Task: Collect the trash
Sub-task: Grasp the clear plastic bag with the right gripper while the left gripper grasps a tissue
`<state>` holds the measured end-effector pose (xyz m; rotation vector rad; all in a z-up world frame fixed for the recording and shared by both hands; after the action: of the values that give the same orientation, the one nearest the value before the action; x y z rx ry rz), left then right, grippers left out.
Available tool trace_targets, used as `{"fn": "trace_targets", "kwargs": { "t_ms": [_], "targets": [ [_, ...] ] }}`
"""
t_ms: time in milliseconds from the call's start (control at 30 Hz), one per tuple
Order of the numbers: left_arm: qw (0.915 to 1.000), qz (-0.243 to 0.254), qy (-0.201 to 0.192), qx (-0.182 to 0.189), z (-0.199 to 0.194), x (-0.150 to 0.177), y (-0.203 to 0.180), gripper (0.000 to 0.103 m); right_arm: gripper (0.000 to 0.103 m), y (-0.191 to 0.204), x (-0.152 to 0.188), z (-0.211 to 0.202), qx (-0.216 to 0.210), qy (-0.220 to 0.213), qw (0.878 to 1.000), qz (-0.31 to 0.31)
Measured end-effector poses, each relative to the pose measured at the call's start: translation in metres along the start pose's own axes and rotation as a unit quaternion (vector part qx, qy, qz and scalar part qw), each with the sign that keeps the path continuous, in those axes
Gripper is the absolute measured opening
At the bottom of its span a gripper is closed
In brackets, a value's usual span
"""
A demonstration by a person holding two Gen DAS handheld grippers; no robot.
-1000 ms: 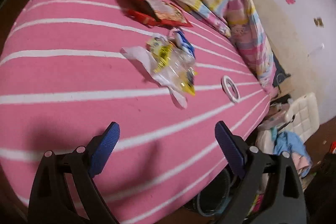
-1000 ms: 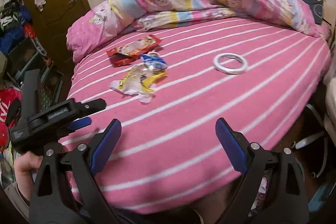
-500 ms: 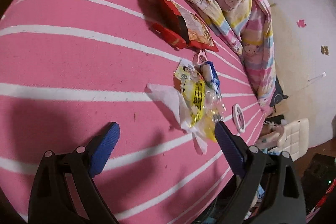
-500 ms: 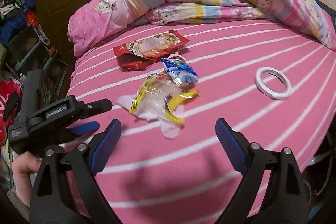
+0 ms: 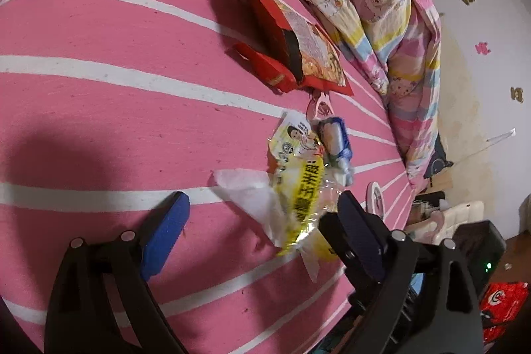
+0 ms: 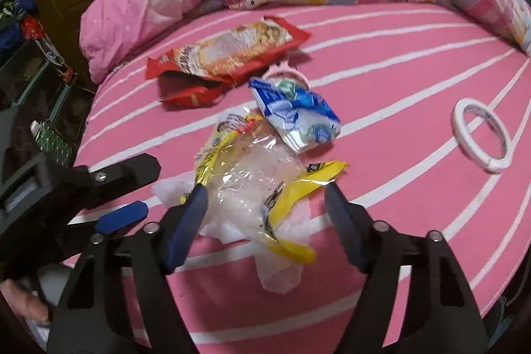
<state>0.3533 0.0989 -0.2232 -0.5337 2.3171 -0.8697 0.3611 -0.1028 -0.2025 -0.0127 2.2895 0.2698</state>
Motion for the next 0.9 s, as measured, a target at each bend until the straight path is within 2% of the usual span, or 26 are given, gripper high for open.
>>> {"fn": "trace_targets", "kwargs": {
  "t_ms": [33, 100, 133, 167, 267, 333, 400, 433, 567, 733, 900],
  "targets": [
    [1.0, 0.002, 0.004, 0.0, 0.002, 0.0, -0.001, 0.066, 0.067, -0.001, 0.001, 0.003, -0.004, 0.001, 1.0, 0.005],
    [0.9998, 0.007, 0.016, -0.006, 0.008, 0.002, -0.001, 0.058, 0.059, -0.001, 0.002, 0.006, -0.015, 0.001, 1.0, 0.007],
    [0.9998, 0.007, 0.014, -0.011, 0.008, 0.003, 0.0, 0.051, 0.05, 0.001, 0.003, 0.007, -0.024, 0.004, 1.0, 0.005],
    [0.9998, 0.005, 0.015, -0.015, 0.009, 0.003, 0.002, 0.048, 0.044, 0.001, 0.003, 0.008, -0.021, 0.004, 1.0, 0.0],
    [0.9998, -0.009, 0.017, -0.007, 0.009, 0.003, 0.006, 0.036, 0.042, 0.001, 0.003, 0.008, -0.022, -0.001, 1.0, 0.001],
    [0.9992, -0.023, 0.034, 0.004, 0.013, 0.006, 0.01, 0.021, 0.038, -0.004, 0.005, 0.008, -0.023, -0.002, 1.0, 0.015],
    [0.9987, -0.034, 0.038, 0.003, 0.015, 0.008, 0.015, 0.008, 0.03, -0.006, 0.005, 0.007, -0.021, -0.003, 1.0, 0.021],
    [0.9986, -0.037, 0.039, 0.001, 0.015, 0.009, 0.016, 0.003, 0.03, -0.007, 0.005, 0.005, -0.021, -0.005, 0.999, 0.024],
    [0.9969, -0.064, 0.04, 0.018, 0.014, 0.01, 0.021, 0.0, 0.028, -0.009, 0.003, -0.004, -0.017, -0.014, 1.0, 0.022],
    [0.9969, -0.063, 0.03, 0.037, 0.005, 0.01, 0.011, 0.0, 0.028, -0.013, -0.002, -0.02, -0.019, -0.03, 0.999, 0.027],
    [0.9955, -0.061, 0.002, 0.072, -0.018, 0.012, -0.003, 0.0, 0.028, -0.017, -0.003, -0.053, -0.026, -0.051, 0.998, 0.037]
  ]
}}
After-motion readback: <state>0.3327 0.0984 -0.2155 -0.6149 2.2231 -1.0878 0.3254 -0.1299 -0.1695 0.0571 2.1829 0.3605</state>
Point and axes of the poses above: each gripper's, at about its wrist camera, not at the fingertips, and z roughly the way its jaws point, y to its left, x to its underside, the point moved 1 cm from there along z, roughly the way its jaws point, and after that the axes turned 13 degrees about -y, right-handed, at the moved point
